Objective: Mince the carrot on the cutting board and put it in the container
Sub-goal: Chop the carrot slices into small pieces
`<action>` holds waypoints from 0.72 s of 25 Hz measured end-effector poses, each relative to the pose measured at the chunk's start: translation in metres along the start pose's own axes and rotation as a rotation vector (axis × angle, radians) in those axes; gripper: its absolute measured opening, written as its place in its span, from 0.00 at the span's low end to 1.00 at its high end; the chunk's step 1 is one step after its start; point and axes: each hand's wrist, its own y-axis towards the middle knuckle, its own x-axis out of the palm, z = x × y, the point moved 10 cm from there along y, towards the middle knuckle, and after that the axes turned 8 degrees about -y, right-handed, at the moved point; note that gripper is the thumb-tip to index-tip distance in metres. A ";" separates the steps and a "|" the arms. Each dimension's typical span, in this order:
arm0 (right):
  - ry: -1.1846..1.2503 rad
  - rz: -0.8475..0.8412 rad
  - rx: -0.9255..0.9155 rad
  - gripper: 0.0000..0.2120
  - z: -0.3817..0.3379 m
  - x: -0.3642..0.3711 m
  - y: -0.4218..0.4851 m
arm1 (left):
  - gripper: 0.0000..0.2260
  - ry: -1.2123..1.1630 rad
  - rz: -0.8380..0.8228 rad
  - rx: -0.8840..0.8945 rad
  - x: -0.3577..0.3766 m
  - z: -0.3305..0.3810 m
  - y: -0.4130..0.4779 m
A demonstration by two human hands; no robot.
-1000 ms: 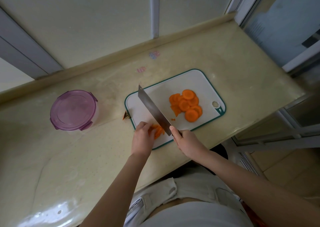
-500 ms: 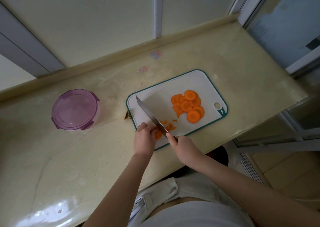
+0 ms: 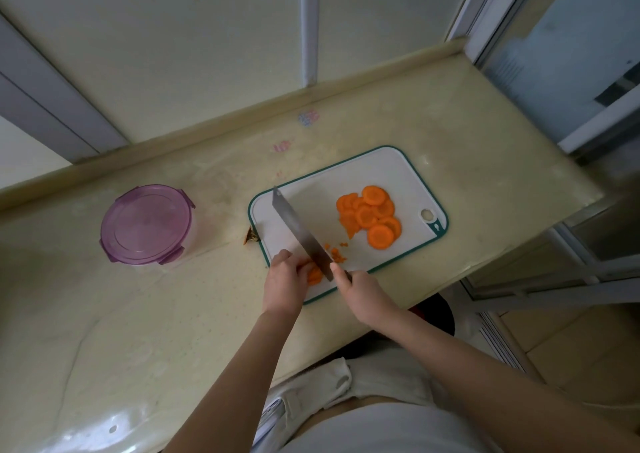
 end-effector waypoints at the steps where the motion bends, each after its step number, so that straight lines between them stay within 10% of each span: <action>1: 0.089 -0.016 0.010 0.26 0.002 -0.003 0.001 | 0.07 0.005 -0.002 0.002 0.000 0.001 -0.001; 18: 0.079 0.004 -0.002 0.28 -0.011 -0.005 -0.015 | 0.17 0.015 -0.043 0.039 0.001 -0.007 -0.015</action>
